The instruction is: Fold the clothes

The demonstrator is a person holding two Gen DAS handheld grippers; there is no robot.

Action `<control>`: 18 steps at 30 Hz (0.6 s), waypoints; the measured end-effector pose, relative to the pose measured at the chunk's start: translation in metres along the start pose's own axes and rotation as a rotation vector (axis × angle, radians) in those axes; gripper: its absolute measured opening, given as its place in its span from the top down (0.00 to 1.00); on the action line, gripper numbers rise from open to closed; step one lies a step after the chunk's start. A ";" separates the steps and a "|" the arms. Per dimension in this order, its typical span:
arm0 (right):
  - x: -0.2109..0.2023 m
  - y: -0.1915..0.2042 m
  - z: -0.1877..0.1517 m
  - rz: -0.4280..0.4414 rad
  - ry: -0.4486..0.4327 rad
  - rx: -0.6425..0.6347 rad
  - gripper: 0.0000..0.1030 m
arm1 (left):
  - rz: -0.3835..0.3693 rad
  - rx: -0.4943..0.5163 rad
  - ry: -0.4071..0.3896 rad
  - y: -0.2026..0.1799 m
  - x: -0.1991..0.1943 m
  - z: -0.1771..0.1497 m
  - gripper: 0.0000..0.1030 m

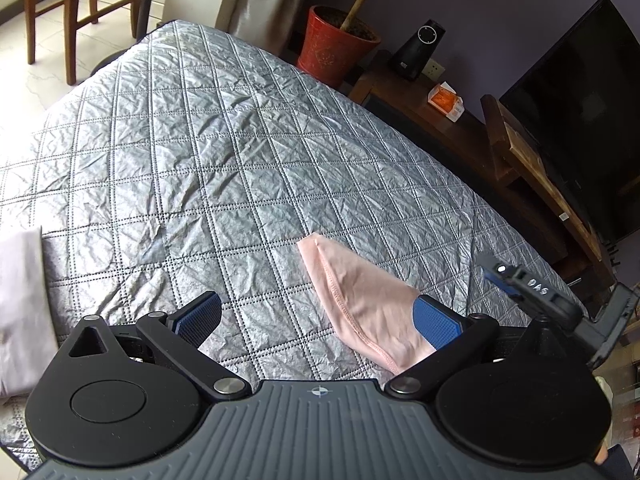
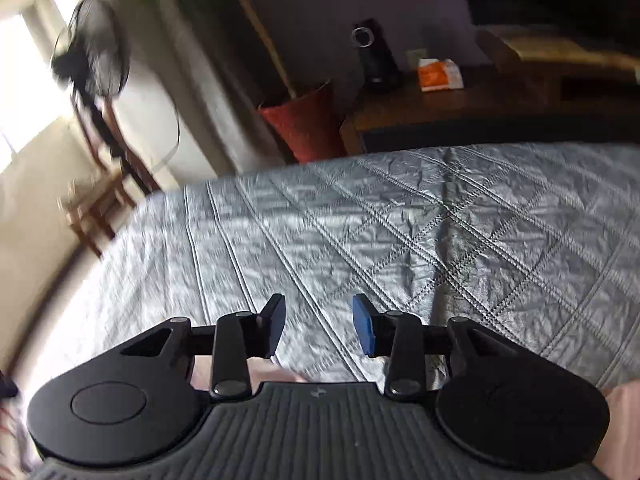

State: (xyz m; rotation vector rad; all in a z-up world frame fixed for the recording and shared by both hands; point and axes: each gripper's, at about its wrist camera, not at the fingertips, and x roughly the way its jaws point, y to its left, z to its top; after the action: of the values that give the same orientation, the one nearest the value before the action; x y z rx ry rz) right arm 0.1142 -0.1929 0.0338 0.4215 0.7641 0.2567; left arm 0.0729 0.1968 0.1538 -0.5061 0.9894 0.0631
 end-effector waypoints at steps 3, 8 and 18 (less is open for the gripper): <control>0.006 0.022 -0.004 -0.014 0.044 -0.157 0.63 | 0.001 -0.004 0.000 0.001 0.001 0.000 0.00; 0.028 0.083 -0.044 -0.032 0.158 -0.525 0.57 | 0.006 -0.009 0.000 0.002 0.001 0.000 0.00; 0.057 0.087 -0.077 -0.047 0.250 -0.615 0.61 | 0.020 -0.049 -0.016 0.018 -0.005 0.004 0.00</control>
State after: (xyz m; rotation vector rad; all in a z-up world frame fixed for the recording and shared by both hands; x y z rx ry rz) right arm 0.0928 -0.0733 -0.0116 -0.2147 0.8924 0.4870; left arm 0.0685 0.2155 0.1527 -0.5402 0.9787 0.1093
